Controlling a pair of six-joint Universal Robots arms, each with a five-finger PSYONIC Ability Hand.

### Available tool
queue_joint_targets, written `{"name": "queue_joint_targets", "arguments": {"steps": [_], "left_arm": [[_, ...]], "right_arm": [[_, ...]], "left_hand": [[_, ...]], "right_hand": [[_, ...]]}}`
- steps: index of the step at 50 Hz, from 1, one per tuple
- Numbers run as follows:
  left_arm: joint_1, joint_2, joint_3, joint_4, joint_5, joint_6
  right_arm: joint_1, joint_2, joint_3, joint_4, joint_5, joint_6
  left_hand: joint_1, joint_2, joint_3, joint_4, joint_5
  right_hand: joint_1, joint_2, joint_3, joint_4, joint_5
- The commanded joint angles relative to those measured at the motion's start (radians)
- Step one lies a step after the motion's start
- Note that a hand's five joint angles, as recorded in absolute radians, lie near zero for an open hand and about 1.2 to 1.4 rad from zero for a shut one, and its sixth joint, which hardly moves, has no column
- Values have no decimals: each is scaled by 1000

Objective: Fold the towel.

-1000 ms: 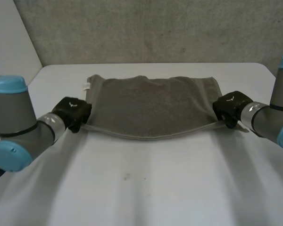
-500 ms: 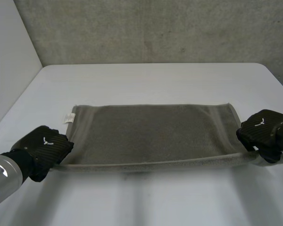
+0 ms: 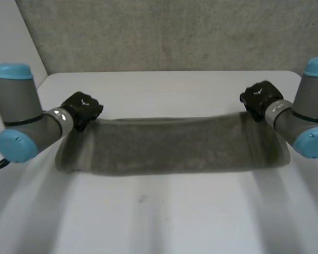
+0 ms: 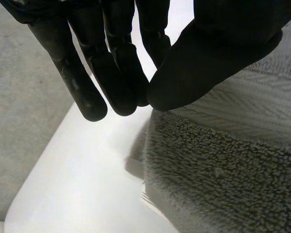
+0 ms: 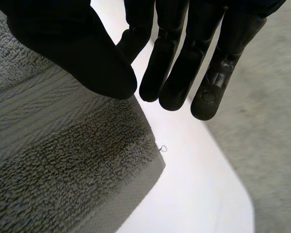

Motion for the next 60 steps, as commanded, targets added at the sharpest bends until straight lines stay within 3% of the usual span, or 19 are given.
{"name": "queue_joint_targets", "arguments": {"steps": [1, 10, 11, 12, 13, 14, 16, 23, 31, 38, 47, 52, 60], "left_arm": [[-19, -161, 242, -4, -33, -68], [-34, -284, 411, 1, -33, -75], [-36, -296, 425, 1, -33, -76], [-36, -296, 425, 1, -33, -76], [-37, -299, 428, -1, -36, -76], [-43, -301, 425, -2, -38, -76], [-52, -298, 420, -5, -42, -78], [-65, -227, 356, -54, -41, -127], [-62, 56, 47, -79, -22, -282], [-62, 334, -342, 102, -21, -299], [-60, 486, -612, 271, -24, -306], [-51, 559, -762, 392, -25, -329], [-31, 564, -824, 478, -25, -409]], "right_arm": [[7, 99, -113, -108, 53, 25], [24, 194, -227, -130, 67, 20], [24, 211, -250, -127, 79, 20], [24, 211, -251, -127, 79, 20], [24, 221, -261, -120, 96, 20], [26, 222, -261, -117, 112, 22], [26, 213, -257, -114, 119, 30], [23, 76, -168, -94, 113, 82], [13, -161, 65, -52, 87, 142], [12, -327, 300, 38, 90, 148], [-26, -362, 506, 38, 52, 146], [-94, -347, 639, -138, -49, 155], [-137, -289, 696, -304, -74, 154]], "left_hand": [[238, 178, 180, 179, 187], [238, 178, 180, 179, 187], [29, -31, -29, -30, -22], [27, -33, -31, -32, -24], [-776, -836, -833, -834, -827], [-935, -995, -992, -993, -986], [-984, -1044, -1042, -1043, -1035], [-984, -1044, -1042, -1043, -1035], [-983, -1043, -1041, -1042, -1034], [-984, -1044, -1042, -1043, -1035], [-984, -1044, -1042, -1043, -1035], [-984, -1044, -1042, -1043, -1035], [-984, -1044, -1042, -1043, -1035]], "right_hand": [[3, 182, 181, 179, 185], [3, 182, 181, 179, 185], [-176, 3, 1, 0, 6], [-178, 1, 0, -2, 4], [-1219, -1040, -1041, -1042, -1037], [-1219, -1040, -1041, -1042, -1037], [-1219, -1040, -1041, -1042, -1037], [-1219, -1040, -1041, -1042, -1037], [-1219, -1040, -1041, -1042, -1037], [-1219, -1040, -1041, -1042, -1037], [-1070, -891, -893, -894, -889], [-859, -680, -682, -683, -678], [-692, -513, -514, -516, -510]]}}
